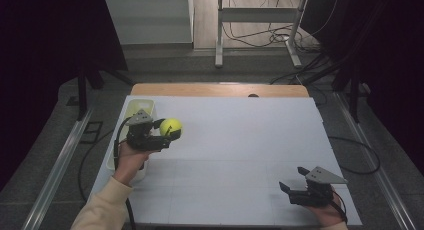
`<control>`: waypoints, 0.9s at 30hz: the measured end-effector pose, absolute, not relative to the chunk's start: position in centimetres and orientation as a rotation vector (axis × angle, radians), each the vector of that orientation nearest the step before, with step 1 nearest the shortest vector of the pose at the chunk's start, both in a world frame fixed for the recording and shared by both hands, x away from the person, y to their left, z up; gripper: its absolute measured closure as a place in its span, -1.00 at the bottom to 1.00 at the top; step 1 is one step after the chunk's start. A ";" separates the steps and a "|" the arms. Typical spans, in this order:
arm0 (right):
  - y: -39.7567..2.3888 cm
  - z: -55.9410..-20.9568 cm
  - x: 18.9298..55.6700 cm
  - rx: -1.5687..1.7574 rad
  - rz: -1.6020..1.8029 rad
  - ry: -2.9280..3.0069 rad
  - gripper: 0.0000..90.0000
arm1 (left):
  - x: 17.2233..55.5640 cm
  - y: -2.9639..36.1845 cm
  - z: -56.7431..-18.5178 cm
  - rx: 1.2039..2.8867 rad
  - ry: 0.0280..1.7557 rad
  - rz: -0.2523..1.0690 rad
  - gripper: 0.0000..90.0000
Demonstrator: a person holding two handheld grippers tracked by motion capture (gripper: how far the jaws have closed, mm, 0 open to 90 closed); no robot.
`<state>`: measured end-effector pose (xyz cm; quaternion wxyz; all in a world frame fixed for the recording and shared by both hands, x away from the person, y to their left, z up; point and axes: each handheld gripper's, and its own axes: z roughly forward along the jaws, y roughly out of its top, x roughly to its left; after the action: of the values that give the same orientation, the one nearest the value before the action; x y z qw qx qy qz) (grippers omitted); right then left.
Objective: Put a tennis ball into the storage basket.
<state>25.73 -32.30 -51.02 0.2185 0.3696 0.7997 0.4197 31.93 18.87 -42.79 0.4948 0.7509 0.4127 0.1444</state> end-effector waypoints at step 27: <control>-32.3 -51.0 25.7 1.024 1.159 2.211 -0.71 | 30.7 20.9 -43.4 1.782 1.041 0.358 -0.42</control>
<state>25.73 -32.29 -51.02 0.2200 0.3701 0.7993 0.4192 30.75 20.89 -43.36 0.4998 0.7369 0.4305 0.1481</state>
